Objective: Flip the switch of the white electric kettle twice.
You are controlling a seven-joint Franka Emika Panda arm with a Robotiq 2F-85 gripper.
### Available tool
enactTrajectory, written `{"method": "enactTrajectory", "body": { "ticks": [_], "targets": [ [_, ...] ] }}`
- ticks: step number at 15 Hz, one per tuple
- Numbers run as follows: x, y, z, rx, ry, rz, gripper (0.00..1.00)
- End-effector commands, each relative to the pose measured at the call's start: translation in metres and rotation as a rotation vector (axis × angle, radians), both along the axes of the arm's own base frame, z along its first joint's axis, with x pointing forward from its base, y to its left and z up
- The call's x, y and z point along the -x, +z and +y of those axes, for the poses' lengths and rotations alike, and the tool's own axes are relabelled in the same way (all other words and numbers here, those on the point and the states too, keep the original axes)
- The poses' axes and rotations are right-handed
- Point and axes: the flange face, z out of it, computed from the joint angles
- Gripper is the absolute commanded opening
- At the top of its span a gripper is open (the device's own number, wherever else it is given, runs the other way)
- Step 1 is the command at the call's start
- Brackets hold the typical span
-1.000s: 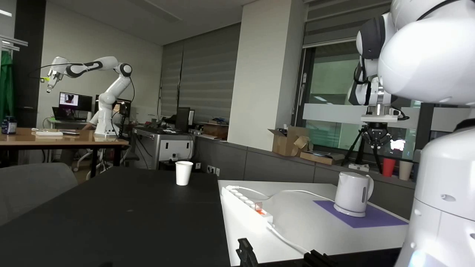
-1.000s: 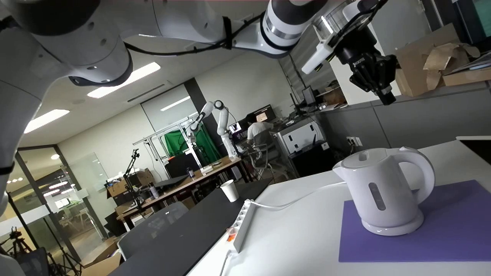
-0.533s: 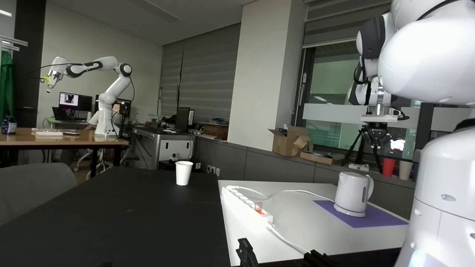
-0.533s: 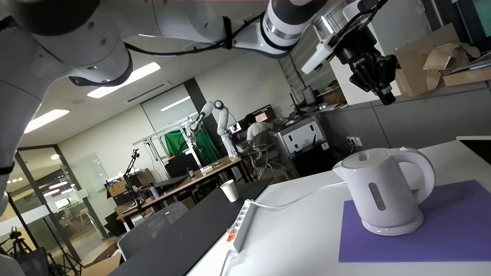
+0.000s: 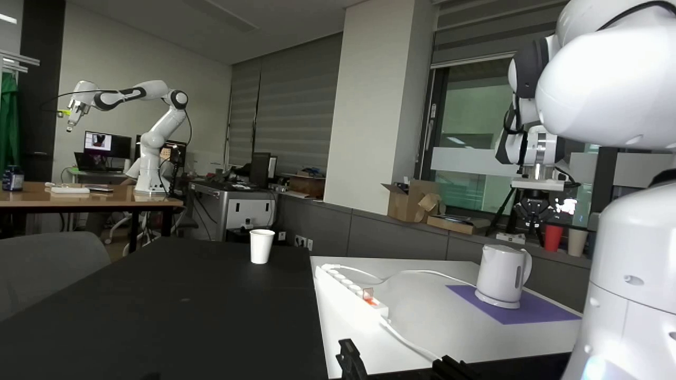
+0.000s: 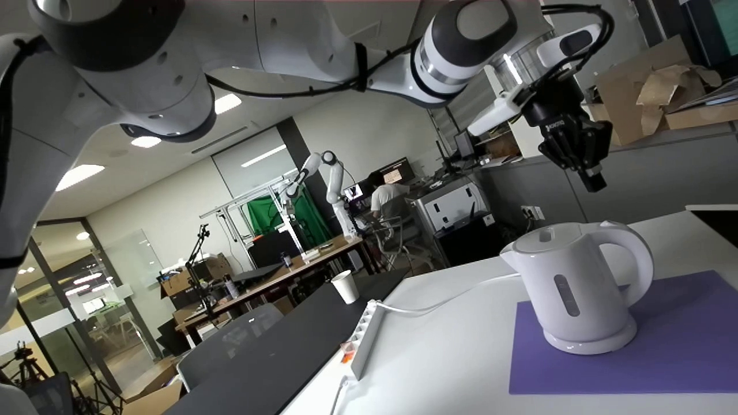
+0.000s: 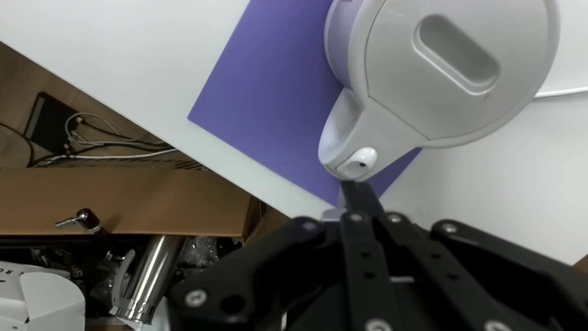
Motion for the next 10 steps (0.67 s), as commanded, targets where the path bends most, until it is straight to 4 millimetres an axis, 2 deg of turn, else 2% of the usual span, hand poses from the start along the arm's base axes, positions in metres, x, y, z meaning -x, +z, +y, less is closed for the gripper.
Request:
{"method": "enactTrajectory", "body": {
  "ticks": [1, 10],
  "targets": [
    [-0.01, -0.016, -0.012, -0.012, -0.018, -0.018, 0.0],
    [-0.019, -0.04, -0.024, -0.05, -0.031, -0.03, 0.0]
  ]
}}
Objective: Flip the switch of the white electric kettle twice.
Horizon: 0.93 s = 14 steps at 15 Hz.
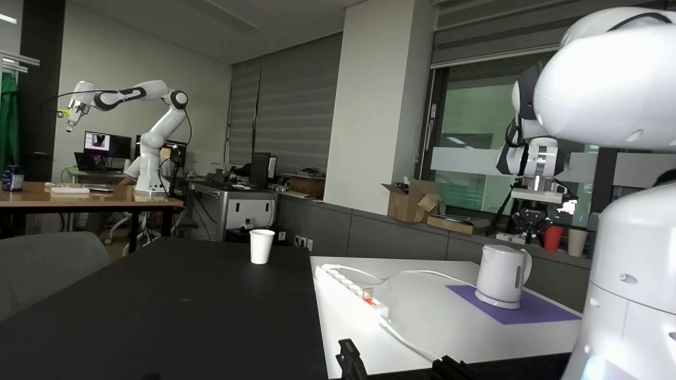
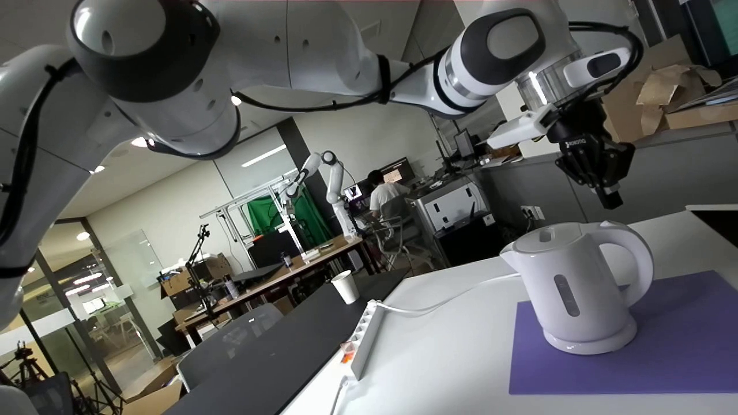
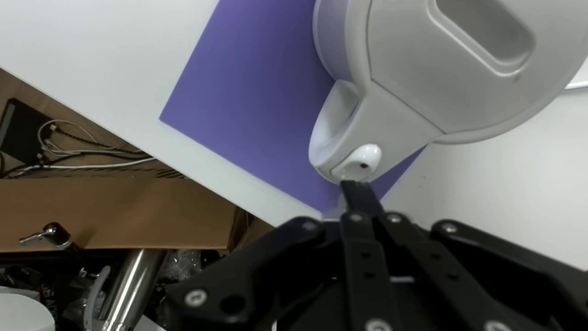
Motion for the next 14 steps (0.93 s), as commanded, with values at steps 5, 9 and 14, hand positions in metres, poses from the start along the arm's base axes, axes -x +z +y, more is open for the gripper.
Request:
{"method": "enactTrajectory", "body": {
  "ticks": [5, 9, 14],
  "targets": [
    [-0.012, -0.017, -0.006, -0.02, -0.023, 0.01, 0.0],
    [-0.015, -0.022, -0.005, -0.031, -0.018, 0.028, 0.0],
    [-0.02, -0.026, 0.001, -0.028, -0.006, 0.047, 0.0]
  ]
}}
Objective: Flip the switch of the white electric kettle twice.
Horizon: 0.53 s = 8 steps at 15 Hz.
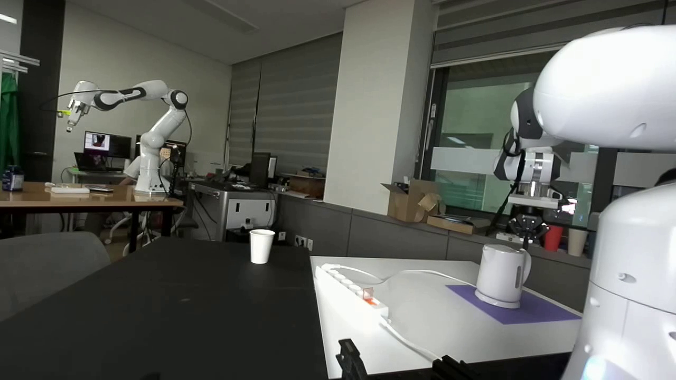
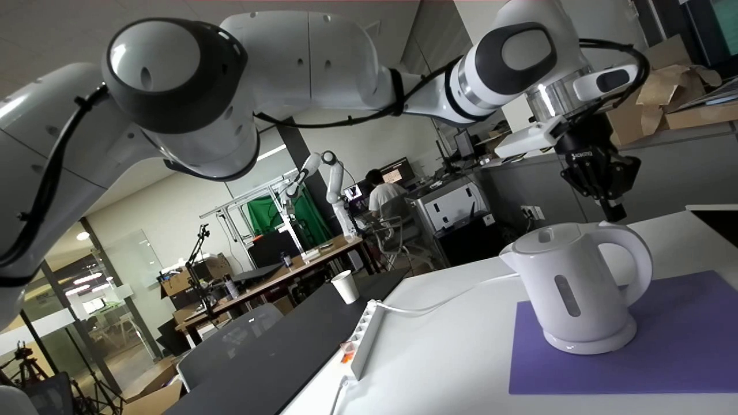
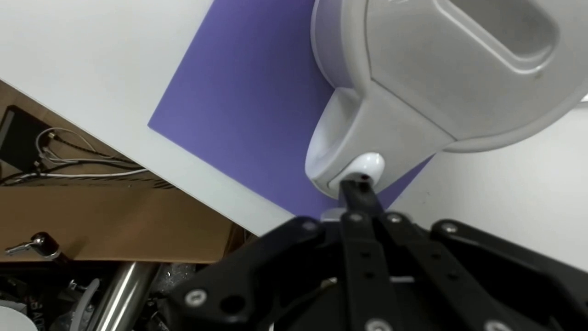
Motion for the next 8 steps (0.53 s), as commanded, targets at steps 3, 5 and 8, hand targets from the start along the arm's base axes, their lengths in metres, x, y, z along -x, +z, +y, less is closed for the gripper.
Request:
{"method": "enactTrajectory", "body": {
  "ticks": [3, 5, 8],
  "targets": [
    [-0.011, -0.007, 0.01, 0.005, -0.007, 0.023, 0.0],
    [-0.014, -0.012, 0.017, 0.014, 0.009, 0.037, 0.0],
    [-0.02, -0.012, 0.026, 0.036, 0.035, 0.053, 0.0]
  ]
}}
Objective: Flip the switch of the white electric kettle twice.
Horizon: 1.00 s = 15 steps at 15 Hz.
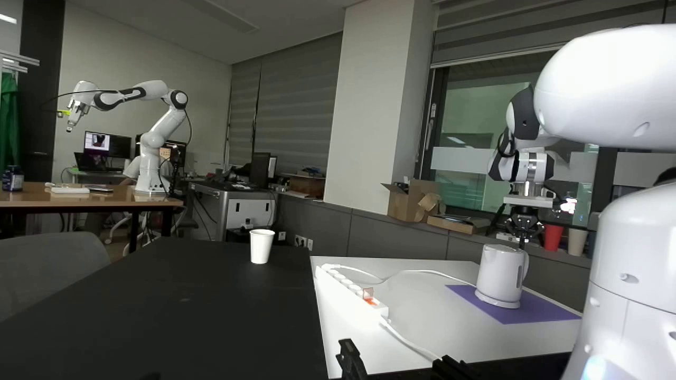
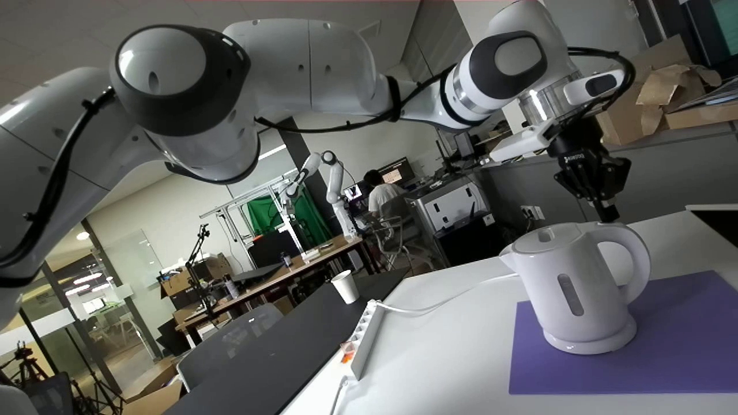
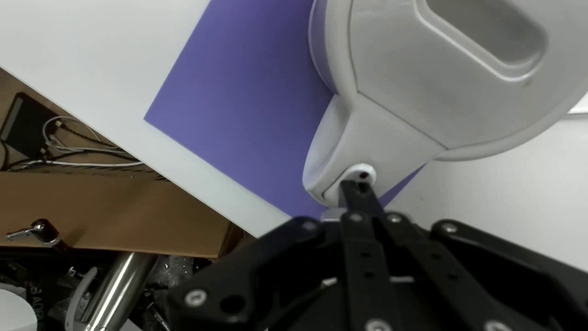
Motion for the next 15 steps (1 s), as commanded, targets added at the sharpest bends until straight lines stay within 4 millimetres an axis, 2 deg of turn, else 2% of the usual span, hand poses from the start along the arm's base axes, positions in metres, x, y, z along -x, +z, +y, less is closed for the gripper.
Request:
{"method": "enactTrajectory", "body": {
  "ticks": [1, 3, 5, 11, 15],
  "targets": [
    [-0.011, -0.009, 0.015, 0.021, 0.005, 0.029, 0.0],
    [-0.016, -0.003, 0.018, 0.048, 0.01, 0.022, 0.0],
    [-0.022, 0.012, 0.017, 0.084, -0.009, 0.008, 0.0],
    [-0.027, 0.074, 0.011, 0.158, -0.06, -0.038, 0.0],
    [-0.025, 0.101, 0.007, 0.189, -0.072, -0.054, 0.0]
  ]
}}
